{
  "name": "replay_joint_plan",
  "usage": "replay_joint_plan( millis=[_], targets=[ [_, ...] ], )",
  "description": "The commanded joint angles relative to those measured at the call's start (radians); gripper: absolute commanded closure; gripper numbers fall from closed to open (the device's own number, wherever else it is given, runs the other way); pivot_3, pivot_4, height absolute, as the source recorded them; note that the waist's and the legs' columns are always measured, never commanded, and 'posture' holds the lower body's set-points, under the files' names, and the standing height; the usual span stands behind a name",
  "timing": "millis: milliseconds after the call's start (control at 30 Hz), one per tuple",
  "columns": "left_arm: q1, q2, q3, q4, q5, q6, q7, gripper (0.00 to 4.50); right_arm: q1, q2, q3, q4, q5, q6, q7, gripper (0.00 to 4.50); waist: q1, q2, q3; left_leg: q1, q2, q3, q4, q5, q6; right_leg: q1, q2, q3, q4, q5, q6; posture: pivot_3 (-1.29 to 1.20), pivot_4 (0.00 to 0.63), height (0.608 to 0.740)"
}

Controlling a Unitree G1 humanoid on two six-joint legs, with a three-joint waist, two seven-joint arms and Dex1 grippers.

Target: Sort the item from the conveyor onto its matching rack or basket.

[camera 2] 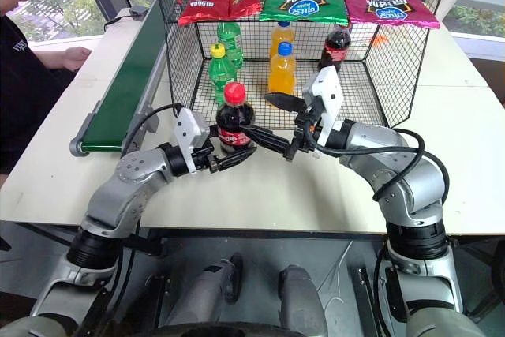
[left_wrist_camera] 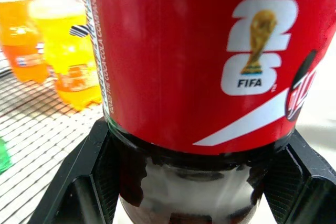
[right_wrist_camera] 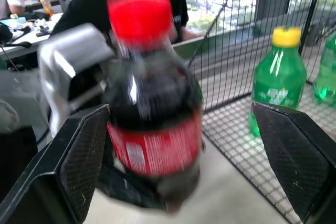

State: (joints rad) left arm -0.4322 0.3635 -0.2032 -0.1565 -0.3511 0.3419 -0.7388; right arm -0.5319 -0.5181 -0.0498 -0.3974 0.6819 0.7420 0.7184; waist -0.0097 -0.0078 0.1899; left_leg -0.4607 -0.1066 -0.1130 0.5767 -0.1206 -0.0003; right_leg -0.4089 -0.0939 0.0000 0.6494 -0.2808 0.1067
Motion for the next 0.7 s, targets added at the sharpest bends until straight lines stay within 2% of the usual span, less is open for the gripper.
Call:
replay_joint_plan(
  millis=[33,267,367,467,533,700],
  targets=[
    [-0.05,-0.028,-0.011,-0.002,0.01,-0.065,-0.038,1.62,-0.04,0.0,-0.016,-0.047,0.023,-0.006,-0.015,0.0,0.001,0.0,0.0,0.0,0.0,0.0,0.0,0.0,0.0,0.0,0.0,0.0,0.0,0.0,0.0,0.0,0.15,0.738],
    [-0.068,-0.064,-0.03,0.026,0.035,-0.085,-0.075,1.62,-0.07,0.01,-0.006,-0.037,0.027,-0.011,-0.034,0.0,0.0,0.0,0.0,0.0,0.0,0.0,0.0,0.001,0.002,0.0,0.0,0.0,0.0,0.0,0.001,0.0,0.15,0.738],
    [-0.072,-0.074,-0.034,0.026,0.041,-0.084,-0.082,1.62,-0.083,0.019,-0.004,-0.023,0.028,-0.019,-0.032,0.82,-0.001,0.0,0.0,0.0,0.0,0.0,0.0,0.001,0.002,0.0,0.0,0.0,0.0,0.0,0.001,0.0,0.15,0.738],
    [-0.073,-0.08,-0.033,0.031,0.046,-0.086,-0.082,1.62,-0.084,0.02,-0.005,-0.014,0.027,-0.026,-0.021,2.43,-0.001,0.0,0.0,0.0,0.0,0.0,0.0,0.001,0.002,0.0,0.0,0.0,0.0,0.001,0.002,0.0,0.15,0.738],
    [-0.074,-0.082,-0.032,0.036,0.05,-0.089,-0.078,1.62,-0.085,0.019,-0.002,-0.01,0.024,-0.029,-0.02,3.35,-0.001,0.0,0.0,0.0,0.0,0.0,0.0,0.001,0.002,0.0,0.0,0.0,0.0,0.002,0.003,0.0,0.15,0.738],
    [-0.085,-0.104,-0.014,0.059,0.07,-0.134,-0.05,1.62,-0.082,0.017,0.008,-0.005,0.011,-0.031,-0.024,3.34,0.0,0.0,0.0,0.0,0.0,0.0,0.0,0.001,0.002,0.0,0.0,-0.001,0.0,0.002,0.003,0.0,0.15,0.738]
  ],
)
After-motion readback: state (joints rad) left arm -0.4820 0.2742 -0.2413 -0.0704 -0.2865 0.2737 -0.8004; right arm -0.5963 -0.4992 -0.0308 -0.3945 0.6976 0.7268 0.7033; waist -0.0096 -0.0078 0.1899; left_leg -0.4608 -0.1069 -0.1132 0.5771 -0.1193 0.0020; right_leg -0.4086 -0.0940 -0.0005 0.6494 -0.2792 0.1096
